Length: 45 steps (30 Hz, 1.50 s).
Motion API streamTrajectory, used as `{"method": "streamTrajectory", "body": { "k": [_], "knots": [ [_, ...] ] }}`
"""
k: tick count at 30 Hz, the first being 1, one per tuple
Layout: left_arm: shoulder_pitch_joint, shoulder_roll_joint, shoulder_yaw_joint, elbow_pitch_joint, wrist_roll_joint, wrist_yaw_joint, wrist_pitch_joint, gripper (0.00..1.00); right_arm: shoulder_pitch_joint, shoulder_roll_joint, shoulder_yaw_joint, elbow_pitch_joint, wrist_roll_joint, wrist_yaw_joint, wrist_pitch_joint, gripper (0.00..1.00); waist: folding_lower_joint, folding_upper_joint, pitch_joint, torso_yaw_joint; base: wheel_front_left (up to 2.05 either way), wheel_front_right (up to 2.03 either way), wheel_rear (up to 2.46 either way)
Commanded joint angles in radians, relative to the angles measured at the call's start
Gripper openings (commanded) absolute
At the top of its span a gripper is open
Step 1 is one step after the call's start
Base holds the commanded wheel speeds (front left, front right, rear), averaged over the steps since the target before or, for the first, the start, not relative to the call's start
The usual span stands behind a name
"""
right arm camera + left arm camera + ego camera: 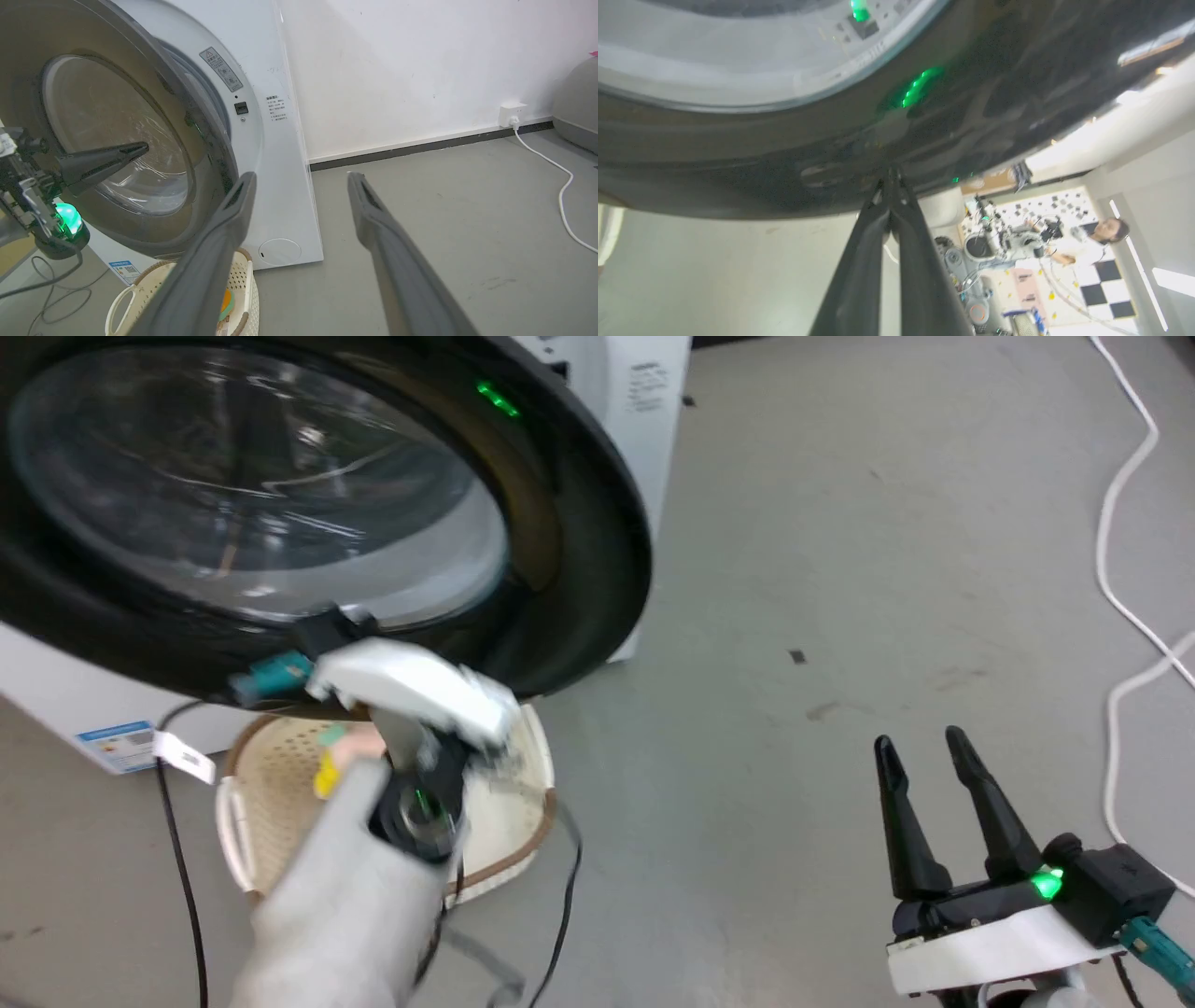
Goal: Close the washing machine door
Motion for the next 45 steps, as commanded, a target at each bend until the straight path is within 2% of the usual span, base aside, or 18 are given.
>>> {"method": "streamTrajectory", "body": {
  "k": [1,6,8,12,13,18,20,23,26,30,31,32,33,39,45],
  "knots": [
    [0.056,0.028,-0.056,-0.020,0.067,-0.015,0.002,0.00,0.002,-0.004,-0.008,-0.007,-0.004,0.001,-0.004,1.00,0.0000,0.0000,-0.035,0.046,0.00,0.00,0.00],
    [0.152,0.122,-0.193,-0.112,0.269,-0.029,-0.072,0.00,0.019,-0.030,-0.021,-0.012,-0.008,0.001,-0.004,1.00,0.0000,0.0000,-0.079,0.121,0.00,0.00,0.00],
    [0.184,0.168,-0.227,-0.145,0.357,-0.020,-0.123,0.00,0.027,-0.039,-0.025,-0.016,-0.008,0.001,-0.004,1.00,0.0000,0.0000,-0.095,0.153,0.00,0.00,0.00],
    [0.239,0.238,-0.240,-0.212,0.487,0.042,-0.217,0.00,0.041,-0.056,-0.022,-0.023,-0.008,0.001,-0.004,1.00,0.0000,0.0000,-0.120,0.213,0.00,0.00,0.00],
    [0.239,0.238,-0.240,-0.212,0.487,0.042,-0.217,0.00,0.041,-0.056,-0.022,-0.023,-0.008,0.001,-0.004,1.00,0.0000,0.0000,-0.120,0.213,0.00,0.00,0.00],
    [0.317,0.290,-0.173,-0.347,0.642,0.151,-0.255,0.00,0.062,-0.065,-0.025,-0.030,-0.009,0.001,-0.004,1.00,0.0000,0.0000,-0.150,0.281,0.00,0.00,0.00],
    [0.364,0.280,-0.111,-0.433,0.714,0.190,-0.256,0.00,0.073,-0.066,-0.028,-0.033,-0.009,0.001,-0.004,1.00,0.0000,0.0000,-0.160,0.305,0.00,0.00,0.00],
    [0.463,0.249,-0.020,-0.541,0.800,0.224,-0.256,0.00,0.086,-0.067,-0.023,-0.035,-0.009,0.001,-0.004,1.00,0.0000,0.0000,-0.174,0.327,0.00,0.00,0.00],
    [0.558,0.221,0.030,-0.610,0.888,0.230,-0.256,0.00,0.095,-0.068,-0.021,-0.034,-0.010,0.001,-0.004,1.00,0.0000,0.0000,-0.186,0.343,0.00,0.00,0.00],
    [0.653,0.176,0.064,-0.647,0.951,0.208,-0.256,0.00,0.105,-0.072,-0.017,-0.031,-0.007,0.001,-0.004,1.00,0.0000,0.0000,-0.198,0.357,0.00,0.00,0.00],
    [0.671,0.174,0.061,-0.645,0.974,0.200,-0.257,0.09,0.107,-0.072,-0.015,-0.028,-0.007,0.001,-0.004,1.00,0.0000,0.0000,-0.200,0.360,0.00,0.00,0.00],
    [0.688,0.171,0.058,-0.641,0.994,0.196,-0.257,0.44,0.109,-0.071,-0.014,-0.026,-0.006,0.001,-0.004,1.00,0.0000,0.0000,-0.203,0.362,0.00,0.00,0.00],
    [0.703,0.165,0.056,-0.636,1.009,0.195,-0.257,1.00,0.112,-0.071,-0.013,-0.023,-0.006,0.001,-0.004,1.00,0.0000,0.0000,-0.205,0.364,0.00,0.00,0.00],
    [0.741,0.138,0.054,-0.566,1.041,0.178,-0.257,1.00,0.127,-0.071,-0.007,0.001,-0.003,0.001,-0.004,1.00,0.0000,0.0000,-0.207,0.382,0.00,0.00,0.00],
    [0.729,0.111,0.075,-0.562,1.086,0.194,-0.257,1.00,0.128,-0.071,0.000,0.012,-0.007,0.001,-0.004,1.00,0.0000,0.0000,-0.196,0.398,0.00,0.00,0.00]
  ]
}}
